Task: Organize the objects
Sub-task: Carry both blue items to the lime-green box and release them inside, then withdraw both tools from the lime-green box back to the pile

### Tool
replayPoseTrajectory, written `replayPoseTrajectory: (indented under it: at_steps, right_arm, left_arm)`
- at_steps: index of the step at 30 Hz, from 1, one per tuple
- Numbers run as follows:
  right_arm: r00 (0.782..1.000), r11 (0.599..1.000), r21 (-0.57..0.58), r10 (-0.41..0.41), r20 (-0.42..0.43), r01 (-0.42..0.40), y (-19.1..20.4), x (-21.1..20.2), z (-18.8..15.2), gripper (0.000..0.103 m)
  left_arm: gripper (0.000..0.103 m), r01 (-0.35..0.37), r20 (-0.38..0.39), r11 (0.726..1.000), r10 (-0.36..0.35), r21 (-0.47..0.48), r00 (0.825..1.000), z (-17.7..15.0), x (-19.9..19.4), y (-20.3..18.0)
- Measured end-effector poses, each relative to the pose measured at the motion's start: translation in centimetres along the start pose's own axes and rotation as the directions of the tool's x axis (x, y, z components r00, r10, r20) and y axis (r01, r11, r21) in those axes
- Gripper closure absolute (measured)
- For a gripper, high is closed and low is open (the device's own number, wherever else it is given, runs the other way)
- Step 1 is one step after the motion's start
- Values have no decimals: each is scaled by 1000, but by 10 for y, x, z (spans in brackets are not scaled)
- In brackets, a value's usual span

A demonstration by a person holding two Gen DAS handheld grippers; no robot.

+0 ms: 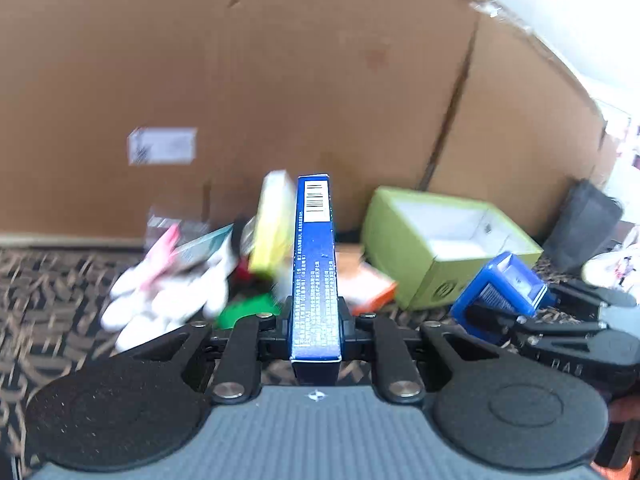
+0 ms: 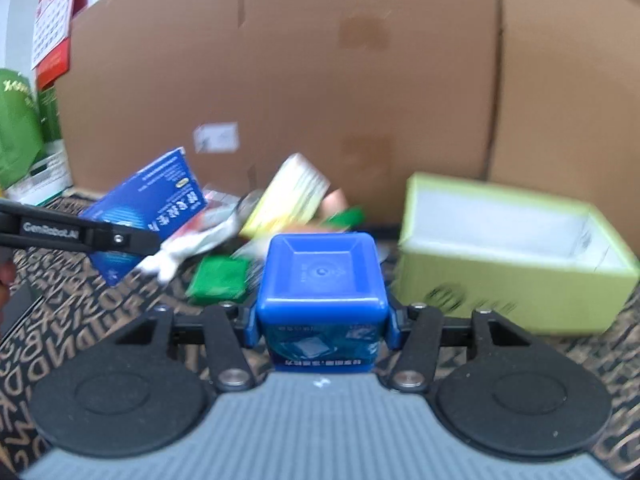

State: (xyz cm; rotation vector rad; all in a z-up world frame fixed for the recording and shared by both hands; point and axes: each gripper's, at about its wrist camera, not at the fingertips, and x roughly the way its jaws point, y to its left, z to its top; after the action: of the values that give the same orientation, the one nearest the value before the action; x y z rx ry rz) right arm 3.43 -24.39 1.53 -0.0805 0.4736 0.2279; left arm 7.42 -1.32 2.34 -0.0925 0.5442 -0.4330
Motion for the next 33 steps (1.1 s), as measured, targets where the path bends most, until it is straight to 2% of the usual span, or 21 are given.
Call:
replayPoseTrajectory:
  at_steps: [5,9,11,14,17,20,24,27,28,29,30,31,33]
  right_arm:
    - [993,994,-19,-102,67,103,-37,-15,29,49]
    - [974,980,-30,-194,114,198,-61,-16,44,49]
    - [967,973,-18,-227,117,230,-77,-6,50,49]
    - [959,964,2,-264,99,265,-100,16,54,49]
    - [956,959,36,-283,75,281,-122,44,53,49]
    - [953,953,63,-298,52,295,-143,73,48,49]
    - [951,947,92,-307,-20,308,-167,112,35,49]
    - [956,950,117,-281,-87,290,-180,135,22,49]
    - [955,950,120,-274,-111,287,-183,141,18,49]
    - [955,953,115,-266,-128,281,-185,144,15,48]
    - [956,954,108,-264,-130,279,-186,146,13,38]
    - [955,954,102,-271,-122,284,-186,144,11,15]
    - [953,949,92,-296,-70,301,-185,133,9,0]
  left_arm:
    - [86,60,25,998,-61,35,998,28,14,-21]
    - [86,95,26,994,-96,47,995,52,39,-39]
    - [86,135,17,990,-136,42,991,63,56,-51]
    - [86,200,-9,980,-200,17,980,74,83,-73]
    - [86,223,-24,975,-223,17,975,85,115,-94]
    - [86,288,-78,956,-292,-54,953,91,154,-106]
    - [86,273,-117,961,-277,-44,954,86,200,-118]
    - [85,245,-143,969,-248,-44,958,79,221,-116]
    - [80,232,-136,972,-236,-47,962,76,225,-115]
    - [55,229,-138,972,-234,-55,962,74,227,-113]
    - [24,213,-154,974,-223,-77,963,72,228,-110]
    - [21,221,-146,970,-234,-100,961,70,226,-107]
    - [18,223,-98,968,-234,-114,967,70,217,-104]
